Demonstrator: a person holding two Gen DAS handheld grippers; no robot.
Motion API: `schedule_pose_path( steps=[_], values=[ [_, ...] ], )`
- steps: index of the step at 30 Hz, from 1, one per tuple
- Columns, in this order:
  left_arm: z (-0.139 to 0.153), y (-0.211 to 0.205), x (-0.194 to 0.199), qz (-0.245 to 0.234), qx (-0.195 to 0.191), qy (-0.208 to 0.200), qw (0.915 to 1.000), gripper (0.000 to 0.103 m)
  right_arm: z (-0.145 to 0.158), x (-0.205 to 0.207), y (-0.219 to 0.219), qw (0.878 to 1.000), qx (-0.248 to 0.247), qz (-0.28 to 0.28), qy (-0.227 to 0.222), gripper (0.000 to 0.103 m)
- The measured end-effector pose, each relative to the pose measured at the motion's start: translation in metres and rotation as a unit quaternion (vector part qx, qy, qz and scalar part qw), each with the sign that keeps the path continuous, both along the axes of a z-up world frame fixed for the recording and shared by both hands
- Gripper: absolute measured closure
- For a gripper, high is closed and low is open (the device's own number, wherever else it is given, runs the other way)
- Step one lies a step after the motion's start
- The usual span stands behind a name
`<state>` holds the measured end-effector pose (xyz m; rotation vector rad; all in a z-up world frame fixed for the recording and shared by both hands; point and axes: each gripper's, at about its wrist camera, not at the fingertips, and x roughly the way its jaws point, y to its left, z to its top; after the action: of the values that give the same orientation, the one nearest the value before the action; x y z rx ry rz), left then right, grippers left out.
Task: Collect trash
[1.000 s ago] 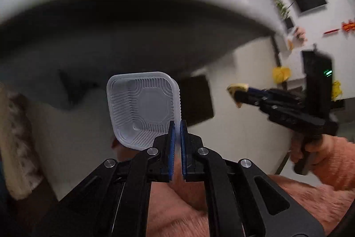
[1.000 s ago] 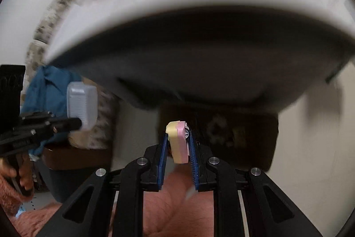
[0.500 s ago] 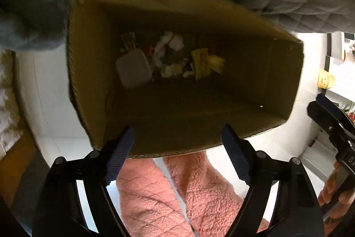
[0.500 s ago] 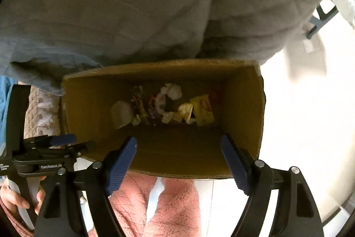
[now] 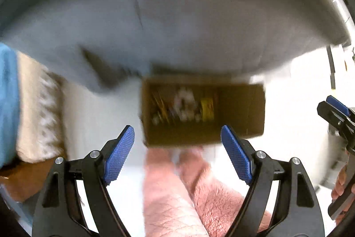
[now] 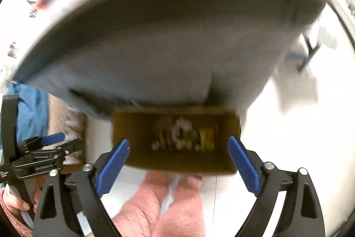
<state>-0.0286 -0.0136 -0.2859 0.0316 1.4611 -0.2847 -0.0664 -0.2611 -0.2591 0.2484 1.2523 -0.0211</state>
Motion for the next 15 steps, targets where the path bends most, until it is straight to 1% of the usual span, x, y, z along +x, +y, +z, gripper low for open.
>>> schedule_pose_path(
  steps=[1, 3, 4, 5, 6, 7, 8, 10, 11, 13, 14, 15],
  values=[
    [0.024, 0.003, 0.003, 0.005, -0.001, -0.025, 0.9997, 0.024, 0.026, 0.005, 0.004, 1.000, -0.002, 0.004, -0.028, 0.005],
    [0.085, 0.010, 0.013, 0.019, -0.005, -0.090, 0.9958, 0.024, 0.068, 0.014, 0.011, 0.997, -0.002, 0.012, -0.073, 0.005],
    [0.113, 0.014, 0.017, 0.027, -0.004, -0.120, 0.9924, 0.024, 0.087, 0.020, 0.014, 0.996, -0.004, 0.015, -0.093, 0.005],
    [0.134, 0.016, 0.023, 0.033, -0.004, -0.142, 0.9892, 0.024, 0.111, 0.027, 0.018, 0.993, -0.008, 0.017, -0.116, 0.005],
    [0.157, 0.020, 0.027, 0.040, -0.004, -0.167, 0.9850, 0.024, 0.125, 0.033, 0.022, 0.991, -0.012, 0.017, -0.129, 0.005],
    [0.173, 0.022, 0.030, 0.046, -0.005, -0.184, 0.9818, 0.024, 0.144, 0.039, 0.025, 0.989, -0.017, 0.016, -0.146, 0.005],
    [0.197, 0.025, 0.033, 0.053, -0.010, -0.210, 0.9761, 0.024, 0.159, 0.042, 0.027, 0.987, -0.018, 0.015, -0.162, 0.005],
    [0.233, 0.027, 0.039, 0.062, -0.009, -0.246, 0.9673, 0.021, 0.199, 0.048, 0.033, 0.978, -0.027, 0.015, -0.204, 0.005],
    [0.255, 0.030, 0.042, 0.068, -0.009, -0.270, 0.9605, 0.020, 0.212, 0.050, 0.035, 0.976, -0.030, 0.015, -0.217, 0.005],
    [0.284, 0.032, 0.043, 0.074, -0.009, -0.306, 0.9490, 0.020, 0.242, 0.052, 0.043, 0.968, -0.039, 0.017, -0.249, 0.005],
    [0.291, 0.030, 0.043, 0.076, -0.008, -0.319, 0.9448, 0.018, 0.253, 0.053, 0.046, 0.965, -0.043, 0.018, -0.260, 0.005],
    [0.297, 0.032, 0.044, 0.078, -0.008, -0.325, 0.9426, 0.017, 0.260, 0.053, 0.050, 0.963, -0.046, 0.019, -0.267, 0.005]
  ],
)
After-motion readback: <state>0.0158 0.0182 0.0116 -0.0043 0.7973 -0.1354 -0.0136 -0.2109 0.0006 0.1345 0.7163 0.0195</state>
